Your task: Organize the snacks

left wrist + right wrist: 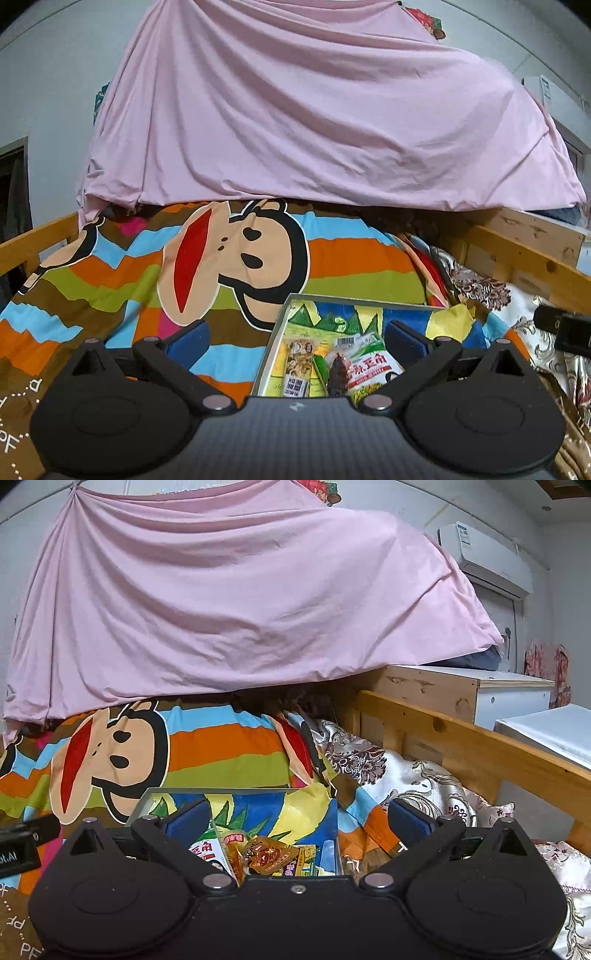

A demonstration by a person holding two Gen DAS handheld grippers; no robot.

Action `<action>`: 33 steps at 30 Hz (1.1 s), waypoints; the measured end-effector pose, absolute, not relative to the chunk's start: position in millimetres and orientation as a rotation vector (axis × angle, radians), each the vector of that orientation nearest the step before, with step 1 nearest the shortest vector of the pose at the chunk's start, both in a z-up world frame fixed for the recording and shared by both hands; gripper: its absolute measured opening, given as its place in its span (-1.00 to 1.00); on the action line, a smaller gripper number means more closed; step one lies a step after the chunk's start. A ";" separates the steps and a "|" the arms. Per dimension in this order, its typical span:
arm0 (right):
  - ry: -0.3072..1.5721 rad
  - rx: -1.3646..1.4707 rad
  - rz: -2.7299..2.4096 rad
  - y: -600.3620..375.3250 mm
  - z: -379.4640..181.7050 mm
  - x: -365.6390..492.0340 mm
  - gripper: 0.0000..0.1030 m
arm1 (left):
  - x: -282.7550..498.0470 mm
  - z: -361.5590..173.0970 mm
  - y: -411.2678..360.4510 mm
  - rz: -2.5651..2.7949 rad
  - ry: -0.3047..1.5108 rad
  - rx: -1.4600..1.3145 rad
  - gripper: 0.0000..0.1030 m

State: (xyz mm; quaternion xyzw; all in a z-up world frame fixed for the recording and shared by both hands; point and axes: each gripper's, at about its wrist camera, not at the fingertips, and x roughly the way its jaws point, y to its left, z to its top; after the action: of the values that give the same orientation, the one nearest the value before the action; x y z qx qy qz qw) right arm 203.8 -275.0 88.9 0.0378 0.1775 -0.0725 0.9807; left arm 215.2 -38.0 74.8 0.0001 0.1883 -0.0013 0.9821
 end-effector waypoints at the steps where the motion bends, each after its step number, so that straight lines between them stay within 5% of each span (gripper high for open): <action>1: 0.357 0.077 -0.147 -275.4 89.2 202.0 0.99 | 213.5 74.7 -38.6 -0.002 0.382 0.006 0.99; 33: 0.425 0.015 -0.115 -274.3 67.5 140.2 0.99 | 157.0 59.8 -27.3 0.004 0.472 0.037 0.99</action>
State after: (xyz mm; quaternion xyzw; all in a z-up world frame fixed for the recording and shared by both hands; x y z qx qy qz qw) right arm 140.2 -274.3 67.5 0.0075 0.2109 -0.0571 0.9758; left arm 157.0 -27.3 59.8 0.0182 0.2340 0.0019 0.9721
